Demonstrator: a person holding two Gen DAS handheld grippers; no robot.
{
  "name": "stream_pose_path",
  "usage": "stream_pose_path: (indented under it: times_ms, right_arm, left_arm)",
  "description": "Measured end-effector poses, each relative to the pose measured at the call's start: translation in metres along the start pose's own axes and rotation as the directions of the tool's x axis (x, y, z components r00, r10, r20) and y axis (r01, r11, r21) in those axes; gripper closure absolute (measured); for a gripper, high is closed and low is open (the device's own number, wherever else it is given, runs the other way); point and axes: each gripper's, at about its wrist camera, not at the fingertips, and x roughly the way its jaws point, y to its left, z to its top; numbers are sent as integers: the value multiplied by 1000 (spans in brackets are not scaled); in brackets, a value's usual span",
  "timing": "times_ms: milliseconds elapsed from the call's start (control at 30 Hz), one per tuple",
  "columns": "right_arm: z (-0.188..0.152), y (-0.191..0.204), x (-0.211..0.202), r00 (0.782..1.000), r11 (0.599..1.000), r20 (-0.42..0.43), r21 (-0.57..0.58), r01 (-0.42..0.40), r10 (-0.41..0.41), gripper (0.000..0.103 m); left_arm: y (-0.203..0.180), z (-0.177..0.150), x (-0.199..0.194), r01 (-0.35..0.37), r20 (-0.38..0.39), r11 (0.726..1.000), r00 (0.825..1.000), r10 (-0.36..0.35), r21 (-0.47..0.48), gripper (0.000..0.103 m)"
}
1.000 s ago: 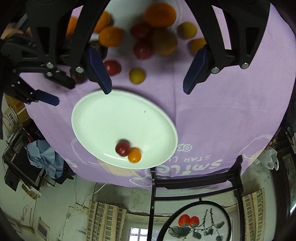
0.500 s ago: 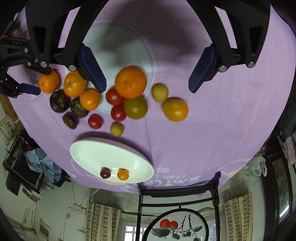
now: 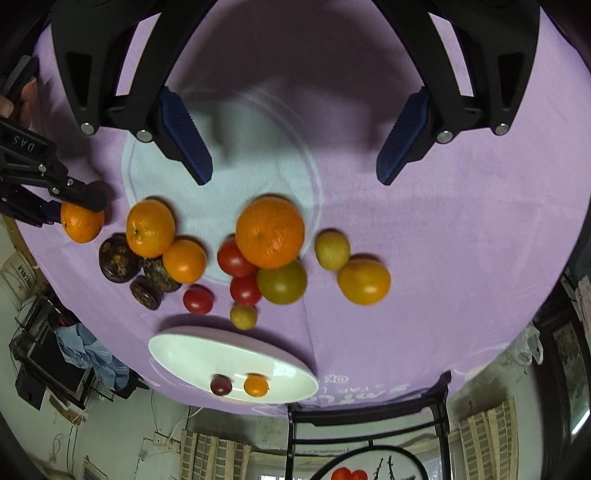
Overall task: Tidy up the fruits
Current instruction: 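Release the mandarin and red tomato onto the white plate with both tools, then grasp a mandarin with each tool and carry both to the white plate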
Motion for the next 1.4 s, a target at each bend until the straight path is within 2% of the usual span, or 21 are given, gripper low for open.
stream_pose_path:
  times_ms: [133, 233, 300, 533, 600, 800, 900, 1033, 1133, 1267, 1400]
  right_arm:
    - [-3, 4, -6, 998, 998, 21, 1, -56, 56, 58]
    - [-5, 6, -11, 996, 997, 36, -5, -78, 78, 58]
    - [-6, 5, -12, 995, 996, 37, -8, -94, 95, 58]
    - [-6, 4, -13, 992, 993, 40, -9, -115, 115, 58]
    - [-6, 4, -14, 993, 994, 41, -11, -111, 112, 58]
    - [-6, 4, -17, 995, 996, 36, -4, -92, 92, 58]
    - [1, 4, -30, 994, 995, 54, -5, -95, 95, 58]
    - [29, 11, -55, 990, 996, 125, -73, -53, 62, 58]
    - [60, 15, -62, 980, 993, 196, -116, -9, 32, 58]
    - [100, 4, -39, 959, 992, 284, -112, 55, -21, 58]
    - [128, -20, 15, 981, 997, 189, -50, 59, -49, 58]
  left_arm:
    - [-8, 1, 5, 5, -15, 1000, 1000, -5, -5, 16]
    - [-20, 8, 15, -26, -26, 999, 999, 27, 38, 29]
    - [-27, 13, 22, -66, -34, 996, 997, 68, 64, 44]
    - [-27, 32, 38, -70, -54, 997, 996, 72, 34, 52]
    - [-27, 33, 37, -79, -49, 996, 996, 81, 41, 59]
    - [-19, 24, 22, -1, -49, 999, 999, 2, 32, 60]
    - [-17, 25, 0, 38, -15, 998, 999, -38, 40, 60]
    - [-26, 45, -31, 89, 53, 993, 994, -93, 78, 60]
    - [-38, 72, -42, 74, 119, 992, 989, -86, 104, 60]
    - [-48, 116, -23, 55, 170, 997, 983, -65, 61, 60]
    - [-50, 146, 25, 48, 101, 999, 994, -50, 16, 60]
